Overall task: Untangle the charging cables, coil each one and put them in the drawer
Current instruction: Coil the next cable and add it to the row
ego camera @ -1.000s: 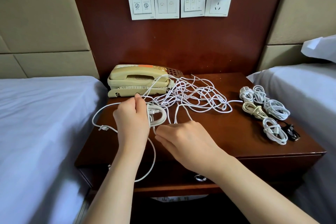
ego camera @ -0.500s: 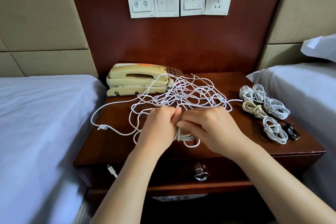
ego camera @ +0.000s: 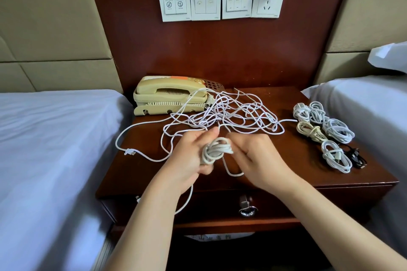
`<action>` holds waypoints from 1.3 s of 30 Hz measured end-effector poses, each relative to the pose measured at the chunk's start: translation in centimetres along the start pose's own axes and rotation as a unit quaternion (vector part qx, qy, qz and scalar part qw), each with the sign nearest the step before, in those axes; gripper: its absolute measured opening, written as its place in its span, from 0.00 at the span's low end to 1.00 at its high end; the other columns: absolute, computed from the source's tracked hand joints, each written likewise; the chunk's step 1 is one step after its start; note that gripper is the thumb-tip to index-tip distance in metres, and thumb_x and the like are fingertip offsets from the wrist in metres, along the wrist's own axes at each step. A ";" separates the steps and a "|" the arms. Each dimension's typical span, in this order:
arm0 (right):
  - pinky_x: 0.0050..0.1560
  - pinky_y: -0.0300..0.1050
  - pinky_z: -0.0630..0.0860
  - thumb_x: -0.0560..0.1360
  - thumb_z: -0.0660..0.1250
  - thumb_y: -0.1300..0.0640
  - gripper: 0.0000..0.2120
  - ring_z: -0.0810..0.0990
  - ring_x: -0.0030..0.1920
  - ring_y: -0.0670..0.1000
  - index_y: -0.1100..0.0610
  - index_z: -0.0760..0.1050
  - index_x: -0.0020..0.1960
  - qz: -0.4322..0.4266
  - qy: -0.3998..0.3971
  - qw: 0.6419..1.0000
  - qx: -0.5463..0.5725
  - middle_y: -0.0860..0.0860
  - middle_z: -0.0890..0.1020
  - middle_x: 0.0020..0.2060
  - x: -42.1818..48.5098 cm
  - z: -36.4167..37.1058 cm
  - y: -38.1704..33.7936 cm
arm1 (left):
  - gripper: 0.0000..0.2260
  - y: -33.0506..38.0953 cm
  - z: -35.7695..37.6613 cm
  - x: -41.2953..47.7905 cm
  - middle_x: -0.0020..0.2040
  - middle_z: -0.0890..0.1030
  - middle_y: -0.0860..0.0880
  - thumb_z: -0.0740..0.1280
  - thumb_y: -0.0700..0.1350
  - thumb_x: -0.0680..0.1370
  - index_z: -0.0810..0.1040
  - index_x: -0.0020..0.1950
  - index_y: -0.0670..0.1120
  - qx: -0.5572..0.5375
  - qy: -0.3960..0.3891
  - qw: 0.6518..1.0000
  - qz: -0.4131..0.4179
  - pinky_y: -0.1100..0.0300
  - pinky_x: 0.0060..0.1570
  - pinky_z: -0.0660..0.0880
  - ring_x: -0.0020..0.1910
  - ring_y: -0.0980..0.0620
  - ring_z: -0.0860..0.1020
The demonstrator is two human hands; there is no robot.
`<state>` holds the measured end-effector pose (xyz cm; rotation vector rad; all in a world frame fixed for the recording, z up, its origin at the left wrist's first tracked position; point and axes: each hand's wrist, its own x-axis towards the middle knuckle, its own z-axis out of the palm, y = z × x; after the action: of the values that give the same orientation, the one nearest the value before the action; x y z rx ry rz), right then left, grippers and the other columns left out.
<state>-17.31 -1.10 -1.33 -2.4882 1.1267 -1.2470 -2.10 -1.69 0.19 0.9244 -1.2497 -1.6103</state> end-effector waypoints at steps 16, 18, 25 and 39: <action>0.21 0.41 0.56 0.78 0.47 0.36 0.26 0.64 0.22 0.50 0.56 0.65 0.36 -0.029 -0.045 0.976 -0.212 0.47 0.68 0.24 -0.4 1.8 -1.0 | 0.23 -0.8 0.1 0.3 0.17 0.60 0.51 0.51 0.46 0.82 0.65 0.26 0.45 -0.216 0.126 0.952 -0.179 0.72 0.15 0.50 0.10 0.59 0.56; 0.22 0.41 0.58 0.79 0.44 0.36 0.29 0.68 0.21 0.52 0.56 0.68 0.35 -0.009 -0.013 0.976 -0.218 0.48 0.72 0.23 -0.5 2.1 -0.9 | 0.24 -0.7 0.8 0.3 0.17 0.60 0.51 0.51 0.48 0.82 0.66 0.26 0.45 -0.212 0.144 0.954 -0.154 0.72 0.16 0.49 0.11 0.59 0.56; 0.22 0.41 0.56 0.80 0.49 0.43 0.25 0.68 0.19 0.55 0.56 0.71 0.32 0.027 0.071 0.973 -0.216 0.49 0.70 0.20 -0.4 2.3 -1.2 | 0.26 -1.4 1.3 0.8 0.30 0.75 0.50 0.48 0.65 0.77 0.75 0.34 0.49 0.111 0.271 0.955 0.054 0.46 0.37 0.74 0.33 0.46 0.73; 0.39 0.39 0.76 0.75 0.67 0.63 0.04 0.79 0.37 0.45 0.59 0.80 0.47 0.041 0.099 0.993 0.042 0.49 0.81 0.38 -0.2 0.4 -1.6 | 0.20 -0.8 2.2 0.6 0.19 0.67 0.51 0.52 0.52 0.83 0.69 0.36 0.41 -0.045 0.216 0.975 0.022 0.67 0.21 0.57 0.15 0.57 0.60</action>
<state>-16.21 0.07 -1.01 -2.2736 1.1801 -1.5111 -4.47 -1.45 -0.17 1.1094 -0.8819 -1.3260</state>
